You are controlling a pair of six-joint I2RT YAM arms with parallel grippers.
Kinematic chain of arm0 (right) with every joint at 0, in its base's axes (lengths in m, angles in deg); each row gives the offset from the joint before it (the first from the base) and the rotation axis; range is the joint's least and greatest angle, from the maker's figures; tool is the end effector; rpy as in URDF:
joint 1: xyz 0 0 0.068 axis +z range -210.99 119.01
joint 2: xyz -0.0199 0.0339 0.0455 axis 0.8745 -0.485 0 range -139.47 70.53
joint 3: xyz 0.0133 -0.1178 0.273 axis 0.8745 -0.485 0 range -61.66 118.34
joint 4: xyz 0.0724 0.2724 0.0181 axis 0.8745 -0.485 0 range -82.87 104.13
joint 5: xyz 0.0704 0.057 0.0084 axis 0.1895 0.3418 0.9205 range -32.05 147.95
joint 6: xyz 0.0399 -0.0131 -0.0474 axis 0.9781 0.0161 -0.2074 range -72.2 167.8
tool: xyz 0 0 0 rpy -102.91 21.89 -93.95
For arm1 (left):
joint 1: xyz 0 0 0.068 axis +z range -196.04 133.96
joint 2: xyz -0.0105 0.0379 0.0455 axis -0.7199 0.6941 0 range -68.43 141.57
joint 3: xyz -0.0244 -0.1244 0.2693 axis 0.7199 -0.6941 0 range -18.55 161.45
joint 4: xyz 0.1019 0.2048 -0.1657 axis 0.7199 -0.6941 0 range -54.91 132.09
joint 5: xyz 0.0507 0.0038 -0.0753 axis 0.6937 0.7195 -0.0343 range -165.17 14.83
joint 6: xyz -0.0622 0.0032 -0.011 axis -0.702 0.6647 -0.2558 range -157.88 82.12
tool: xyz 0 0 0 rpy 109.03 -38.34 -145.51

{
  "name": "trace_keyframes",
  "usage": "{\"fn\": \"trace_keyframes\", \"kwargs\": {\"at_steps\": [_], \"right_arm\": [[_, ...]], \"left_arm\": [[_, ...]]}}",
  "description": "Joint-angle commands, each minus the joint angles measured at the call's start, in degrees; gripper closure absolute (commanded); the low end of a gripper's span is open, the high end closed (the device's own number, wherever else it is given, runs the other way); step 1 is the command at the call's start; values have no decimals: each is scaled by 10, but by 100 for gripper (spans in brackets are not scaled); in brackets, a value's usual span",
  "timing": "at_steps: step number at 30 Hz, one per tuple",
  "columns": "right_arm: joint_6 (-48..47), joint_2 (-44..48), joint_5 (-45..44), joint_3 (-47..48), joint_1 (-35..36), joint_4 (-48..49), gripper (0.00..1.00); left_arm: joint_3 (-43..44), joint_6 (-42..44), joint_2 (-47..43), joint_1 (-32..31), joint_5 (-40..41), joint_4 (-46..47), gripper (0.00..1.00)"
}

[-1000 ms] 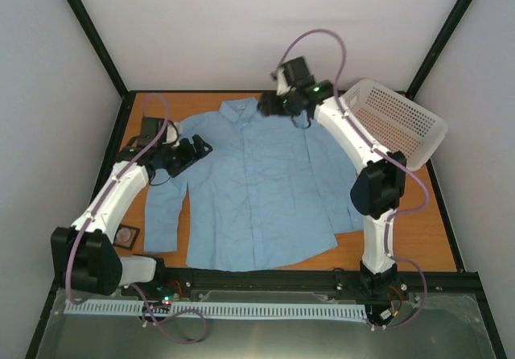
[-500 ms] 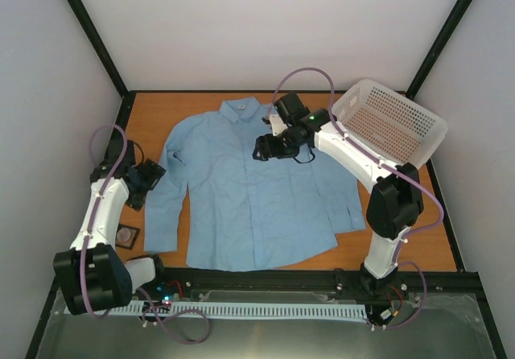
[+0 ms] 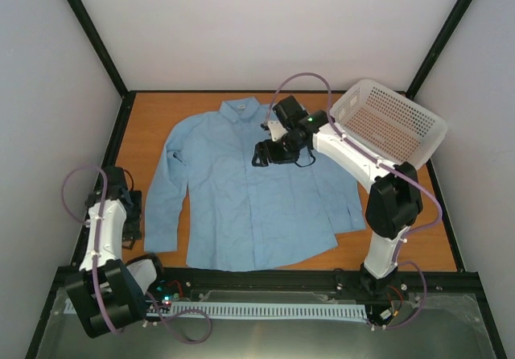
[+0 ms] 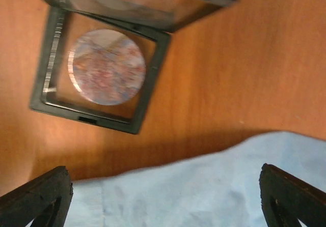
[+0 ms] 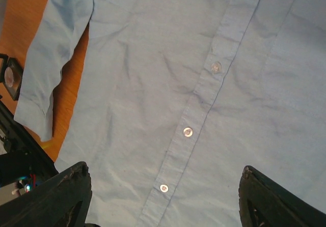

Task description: Pin the brooch onto the clothing

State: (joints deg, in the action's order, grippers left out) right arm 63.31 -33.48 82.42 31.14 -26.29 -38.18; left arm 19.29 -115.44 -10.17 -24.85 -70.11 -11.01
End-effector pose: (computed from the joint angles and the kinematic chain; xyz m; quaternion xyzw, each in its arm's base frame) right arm 0.3311 0.2537 0.2955 -0.2065 0.9299 0.2817 0.1151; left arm 0.1605 0.0669 0.2055 -0.7545 0.6389 -0.0292 0.1469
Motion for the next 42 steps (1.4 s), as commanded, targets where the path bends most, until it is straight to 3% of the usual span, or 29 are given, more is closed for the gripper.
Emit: {"fn": "trace_keyframes", "kwargs": {"at_steps": [1,8,17,24,27,42], "right_arm": [[1,-11,11,-9,5,-16,23],[-1,-11,-2,-3,9,-24,23],[-4,-11,-6,8,11,-33,23],[-7,-1,-9,-1,11,-28,23],[-10,2,-11,-3,12,-29,23],[-12,4,-13,-15,11,-20,22]], "left_arm": [[-5,-69,-9,11,65,-41,1],[26,-43,18,40,115,-88,0],[44,86,95,87,93,-38,2],[29,160,74,96,74,16,10],[23,162,83,105,61,25,16],[-10,169,124,146,18,46,14]]}}
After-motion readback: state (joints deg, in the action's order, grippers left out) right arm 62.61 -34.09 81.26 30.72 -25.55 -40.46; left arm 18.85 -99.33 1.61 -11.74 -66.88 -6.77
